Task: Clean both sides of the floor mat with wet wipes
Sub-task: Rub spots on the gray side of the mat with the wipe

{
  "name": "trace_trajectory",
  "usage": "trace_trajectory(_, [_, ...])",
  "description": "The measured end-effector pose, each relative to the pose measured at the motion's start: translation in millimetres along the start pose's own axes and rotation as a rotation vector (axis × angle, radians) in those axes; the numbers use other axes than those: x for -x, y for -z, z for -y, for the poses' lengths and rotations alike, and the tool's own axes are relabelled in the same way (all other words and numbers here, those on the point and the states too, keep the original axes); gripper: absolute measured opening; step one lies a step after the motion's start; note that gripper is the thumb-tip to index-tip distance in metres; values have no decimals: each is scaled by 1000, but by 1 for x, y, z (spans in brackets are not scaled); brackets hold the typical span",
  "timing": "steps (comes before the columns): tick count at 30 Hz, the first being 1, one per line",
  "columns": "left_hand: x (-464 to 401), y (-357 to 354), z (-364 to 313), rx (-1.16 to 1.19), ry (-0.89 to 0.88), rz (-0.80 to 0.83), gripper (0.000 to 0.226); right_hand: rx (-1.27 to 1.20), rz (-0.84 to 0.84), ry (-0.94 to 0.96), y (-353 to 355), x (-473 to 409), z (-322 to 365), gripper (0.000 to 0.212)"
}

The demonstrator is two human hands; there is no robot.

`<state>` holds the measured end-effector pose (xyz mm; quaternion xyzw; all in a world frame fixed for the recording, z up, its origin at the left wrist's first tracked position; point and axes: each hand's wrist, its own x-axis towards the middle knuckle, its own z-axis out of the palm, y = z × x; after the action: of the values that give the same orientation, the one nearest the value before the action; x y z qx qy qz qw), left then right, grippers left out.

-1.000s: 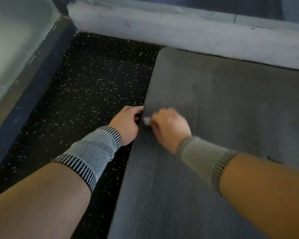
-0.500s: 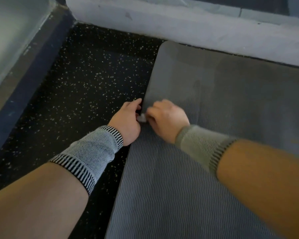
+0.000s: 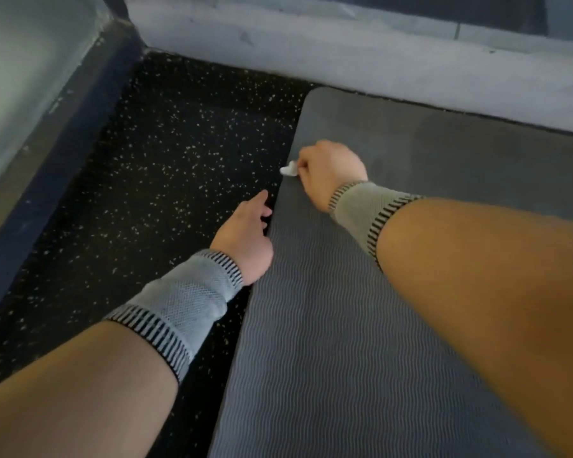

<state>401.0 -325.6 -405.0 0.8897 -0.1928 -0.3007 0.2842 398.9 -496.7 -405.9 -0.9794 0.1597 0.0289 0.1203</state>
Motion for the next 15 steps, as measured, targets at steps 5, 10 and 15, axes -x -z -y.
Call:
trace_trajectory(5, [6, -12, 2, -208, -115, -315, 59, -92, -10, 196, -11, 66, 14, 19])
trace_trajectory(10, [-4, -40, -11, -347, -80, -373, 60, -39, 1, 207, -4, 24, -2, 21])
trace_trajectory(15, [-6, -53, -1, -378, -111, -424, 64, -147, -91, 127, -16, 38, 5, 20])
